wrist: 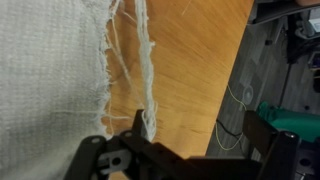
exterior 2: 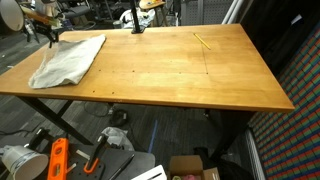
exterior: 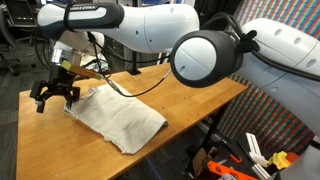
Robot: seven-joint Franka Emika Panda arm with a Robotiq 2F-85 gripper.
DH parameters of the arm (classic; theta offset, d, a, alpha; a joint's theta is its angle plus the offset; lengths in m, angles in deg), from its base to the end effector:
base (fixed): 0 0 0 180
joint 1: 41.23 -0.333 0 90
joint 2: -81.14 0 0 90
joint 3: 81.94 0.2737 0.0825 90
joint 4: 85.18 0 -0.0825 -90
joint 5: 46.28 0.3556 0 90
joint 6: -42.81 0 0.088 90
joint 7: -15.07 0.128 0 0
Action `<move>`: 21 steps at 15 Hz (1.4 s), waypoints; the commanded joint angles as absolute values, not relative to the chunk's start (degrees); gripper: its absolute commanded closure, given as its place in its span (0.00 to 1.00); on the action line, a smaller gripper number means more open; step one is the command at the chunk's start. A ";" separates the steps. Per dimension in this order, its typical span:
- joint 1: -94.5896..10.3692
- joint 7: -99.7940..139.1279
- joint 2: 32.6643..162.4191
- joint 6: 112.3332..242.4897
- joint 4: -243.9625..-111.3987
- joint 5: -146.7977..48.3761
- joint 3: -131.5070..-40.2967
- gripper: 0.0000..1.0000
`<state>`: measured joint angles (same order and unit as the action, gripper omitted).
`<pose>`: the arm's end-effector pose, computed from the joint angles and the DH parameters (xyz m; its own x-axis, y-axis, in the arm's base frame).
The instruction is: Fold the white towel on the table in half.
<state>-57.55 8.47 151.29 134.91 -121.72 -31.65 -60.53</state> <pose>0.6160 0.3555 0.2185 0.8240 0.5454 -0.1535 0.3704 -0.7235 -0.5825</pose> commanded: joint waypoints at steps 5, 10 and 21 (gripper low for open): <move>-57.85 4.21 151.67 146.19 -120.42 -30.81 -58.96 0.00; -58.94 3.17 151.89 148.78 -120.81 -32.02 -59.75 0.00; -54.89 3.73 146.88 136.24 -122.91 -31.10 -59.35 0.00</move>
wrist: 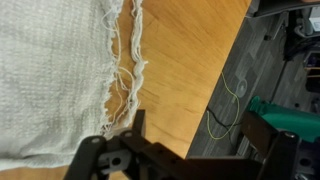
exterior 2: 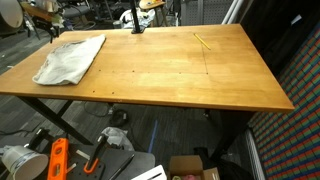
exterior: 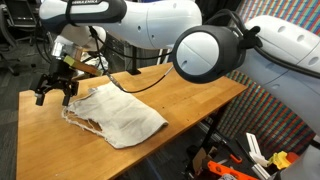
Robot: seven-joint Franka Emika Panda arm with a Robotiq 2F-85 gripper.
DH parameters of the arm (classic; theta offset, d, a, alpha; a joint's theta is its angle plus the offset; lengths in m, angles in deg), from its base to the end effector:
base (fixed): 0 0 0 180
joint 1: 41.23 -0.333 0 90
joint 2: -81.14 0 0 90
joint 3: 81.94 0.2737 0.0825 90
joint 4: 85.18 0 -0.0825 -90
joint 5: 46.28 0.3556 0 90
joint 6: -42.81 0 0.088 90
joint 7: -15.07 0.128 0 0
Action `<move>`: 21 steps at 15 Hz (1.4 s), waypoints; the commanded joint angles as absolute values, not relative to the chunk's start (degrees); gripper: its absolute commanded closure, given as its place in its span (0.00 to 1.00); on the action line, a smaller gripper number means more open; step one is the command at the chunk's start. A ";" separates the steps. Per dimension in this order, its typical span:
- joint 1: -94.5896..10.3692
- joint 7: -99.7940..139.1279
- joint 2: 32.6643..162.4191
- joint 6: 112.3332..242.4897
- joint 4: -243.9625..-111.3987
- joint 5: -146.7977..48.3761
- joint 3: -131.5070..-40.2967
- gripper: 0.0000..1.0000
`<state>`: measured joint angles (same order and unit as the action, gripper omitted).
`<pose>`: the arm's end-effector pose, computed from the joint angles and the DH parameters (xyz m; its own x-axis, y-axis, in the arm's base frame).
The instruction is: Fold the white towel on the table in half.
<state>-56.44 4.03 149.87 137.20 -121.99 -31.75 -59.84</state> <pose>0.6285 0.3488 0.2375 0.8177 0.5731 -0.0539 0.4376 -0.6798 -0.5886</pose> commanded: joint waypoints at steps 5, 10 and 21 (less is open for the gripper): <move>-54.45 5.62 146.88 139.85 -120.91 -34.34 -62.94 0.00; -52.74 10.87 148.18 136.69 -121.03 -35.46 -67.10 0.00; -48.60 15.77 150.84 132.41 -122.10 -35.06 -70.98 0.00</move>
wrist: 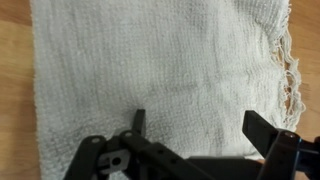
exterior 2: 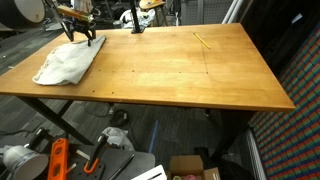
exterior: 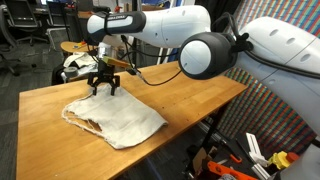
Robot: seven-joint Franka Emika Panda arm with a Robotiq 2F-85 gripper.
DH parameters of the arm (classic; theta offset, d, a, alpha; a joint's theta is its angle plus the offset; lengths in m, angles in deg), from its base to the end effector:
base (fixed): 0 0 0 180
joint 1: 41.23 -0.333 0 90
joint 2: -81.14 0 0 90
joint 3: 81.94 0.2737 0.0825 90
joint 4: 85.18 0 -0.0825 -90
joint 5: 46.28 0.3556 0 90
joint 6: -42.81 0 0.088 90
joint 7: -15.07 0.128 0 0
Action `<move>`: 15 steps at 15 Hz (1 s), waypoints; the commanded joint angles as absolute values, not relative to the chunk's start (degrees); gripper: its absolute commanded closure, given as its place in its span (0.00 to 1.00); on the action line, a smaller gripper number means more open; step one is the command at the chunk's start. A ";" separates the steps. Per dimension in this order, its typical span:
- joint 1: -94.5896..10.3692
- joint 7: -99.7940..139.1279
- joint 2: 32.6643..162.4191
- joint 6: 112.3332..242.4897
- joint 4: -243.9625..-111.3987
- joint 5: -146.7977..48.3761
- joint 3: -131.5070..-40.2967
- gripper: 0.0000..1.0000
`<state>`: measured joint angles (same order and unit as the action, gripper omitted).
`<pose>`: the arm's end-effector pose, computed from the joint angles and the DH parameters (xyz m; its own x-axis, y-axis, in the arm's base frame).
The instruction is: Fold the white towel on the table in half.
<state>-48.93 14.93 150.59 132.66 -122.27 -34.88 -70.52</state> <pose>0.6737 0.1929 0.1960 0.9286 0.2493 -0.2749 0.1375 -0.9192 -0.3690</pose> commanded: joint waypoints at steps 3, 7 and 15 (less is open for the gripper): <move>-48.54 14.88 151.80 136.10 -121.63 -35.66 -71.73 0.00; -48.44 14.83 152.01 140.16 -121.16 -36.26 -73.25 0.00; -47.64 15.18 151.45 140.73 -121.00 -36.29 -75.83 0.00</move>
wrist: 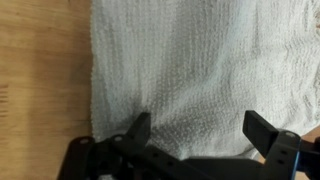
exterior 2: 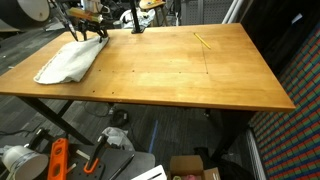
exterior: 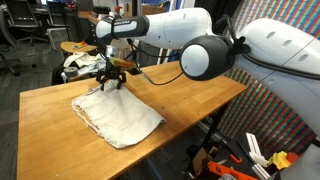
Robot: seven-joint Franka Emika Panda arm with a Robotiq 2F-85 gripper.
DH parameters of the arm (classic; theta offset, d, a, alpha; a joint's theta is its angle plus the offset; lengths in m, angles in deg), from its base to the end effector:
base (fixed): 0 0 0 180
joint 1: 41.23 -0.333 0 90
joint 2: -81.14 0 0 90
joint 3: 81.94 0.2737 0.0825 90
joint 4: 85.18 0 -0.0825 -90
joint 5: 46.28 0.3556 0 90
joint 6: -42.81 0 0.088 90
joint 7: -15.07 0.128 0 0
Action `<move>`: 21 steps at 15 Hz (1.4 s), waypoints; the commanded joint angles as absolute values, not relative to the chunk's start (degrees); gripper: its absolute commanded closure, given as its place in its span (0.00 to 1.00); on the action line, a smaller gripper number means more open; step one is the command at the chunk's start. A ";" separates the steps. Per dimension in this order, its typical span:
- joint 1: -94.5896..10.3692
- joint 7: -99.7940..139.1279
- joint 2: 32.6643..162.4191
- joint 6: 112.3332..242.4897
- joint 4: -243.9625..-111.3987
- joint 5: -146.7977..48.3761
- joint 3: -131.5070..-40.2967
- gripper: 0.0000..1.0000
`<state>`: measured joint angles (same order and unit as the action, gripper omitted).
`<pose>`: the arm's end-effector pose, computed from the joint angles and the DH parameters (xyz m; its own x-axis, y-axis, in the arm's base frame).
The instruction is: Fold the white towel on the table in half.
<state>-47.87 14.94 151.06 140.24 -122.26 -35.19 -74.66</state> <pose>0.7007 0.1528 0.1912 0.9738 0.1541 -0.1671 0.0986 -0.9488 -0.3000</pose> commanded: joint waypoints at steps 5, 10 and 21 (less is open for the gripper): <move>-46.51 14.58 150.77 138.53 -121.17 -35.43 -75.22 0.00; -46.05 13.41 149.91 137.10 -122.01 -34.98 -74.29 0.00; -44.48 13.06 145.18 135.97 -122.58 -32.90 -71.96 0.00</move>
